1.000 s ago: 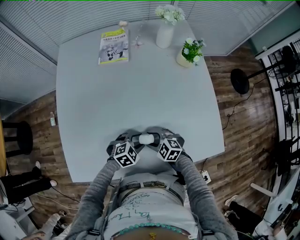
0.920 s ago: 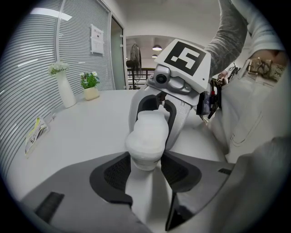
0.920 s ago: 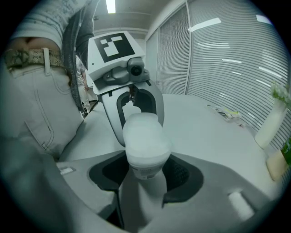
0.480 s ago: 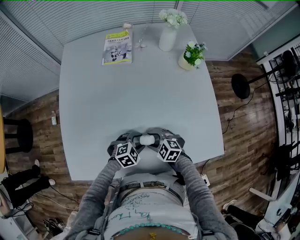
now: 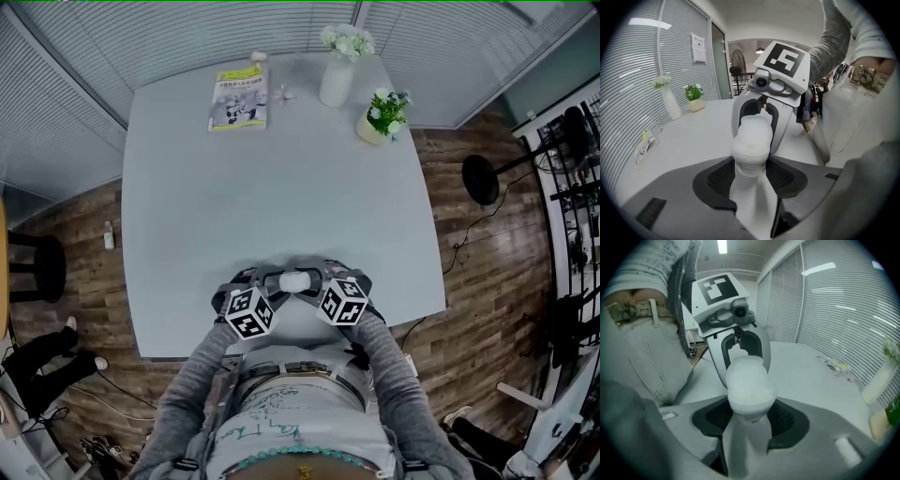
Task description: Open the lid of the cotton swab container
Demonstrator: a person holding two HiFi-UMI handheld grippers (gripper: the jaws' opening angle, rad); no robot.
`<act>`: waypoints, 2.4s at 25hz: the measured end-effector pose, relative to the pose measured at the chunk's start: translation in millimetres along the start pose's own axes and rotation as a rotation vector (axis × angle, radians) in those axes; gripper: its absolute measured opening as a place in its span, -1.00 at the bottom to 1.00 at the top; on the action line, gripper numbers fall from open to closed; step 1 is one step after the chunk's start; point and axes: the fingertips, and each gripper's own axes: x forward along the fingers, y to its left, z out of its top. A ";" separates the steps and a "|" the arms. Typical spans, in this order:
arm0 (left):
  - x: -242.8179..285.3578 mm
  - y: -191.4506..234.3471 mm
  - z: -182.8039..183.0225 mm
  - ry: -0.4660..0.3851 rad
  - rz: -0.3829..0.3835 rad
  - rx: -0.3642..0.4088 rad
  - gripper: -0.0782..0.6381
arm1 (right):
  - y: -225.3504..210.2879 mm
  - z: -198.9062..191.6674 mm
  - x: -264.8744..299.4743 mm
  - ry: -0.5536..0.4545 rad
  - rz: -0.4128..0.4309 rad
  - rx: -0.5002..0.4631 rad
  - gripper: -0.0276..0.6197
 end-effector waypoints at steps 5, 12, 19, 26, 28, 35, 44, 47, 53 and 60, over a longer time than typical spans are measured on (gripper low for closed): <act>-18.2 -6.3 12.6 -0.024 0.014 -0.002 -0.22 | 6.3 14.5 -16.8 -0.012 -0.005 -0.033 -0.22; -44.2 -13.5 33.2 -0.064 0.029 -0.003 -0.23 | 12.6 35.6 -42.3 -0.002 -0.006 -0.085 -0.23; -78.3 -16.4 61.7 -0.096 0.054 0.038 -0.23 | 14.4 64.1 -75.6 -0.021 -0.035 -0.117 -0.23; -99.3 -18.1 77.9 -0.102 0.066 0.064 -0.23 | 15.7 81.8 -94.9 -0.031 -0.051 -0.136 -0.23; -102.0 -20.0 79.8 -0.104 0.069 0.070 -0.23 | 17.4 83.8 -97.7 -0.034 -0.053 -0.139 -0.23; -107.0 -24.5 83.8 -0.110 0.086 0.087 -0.22 | 21.9 87.6 -103.9 -0.045 -0.061 -0.153 -0.24; -123.5 -32.2 99.4 -0.175 0.076 0.129 0.09 | 26.1 87.8 -108.9 -0.047 -0.060 -0.136 -0.24; -130.1 -32.7 108.4 -0.199 0.099 0.153 0.09 | 25.0 85.7 -107.6 -0.045 -0.065 -0.136 -0.24; -135.0 -39.8 124.8 -0.190 0.114 0.237 0.04 | 28.7 85.6 -110.2 -0.043 -0.073 -0.147 -0.24; -130.7 -45.8 129.1 -0.138 0.074 0.280 -0.15 | 30.0 85.5 -112.3 -0.031 -0.076 -0.160 -0.24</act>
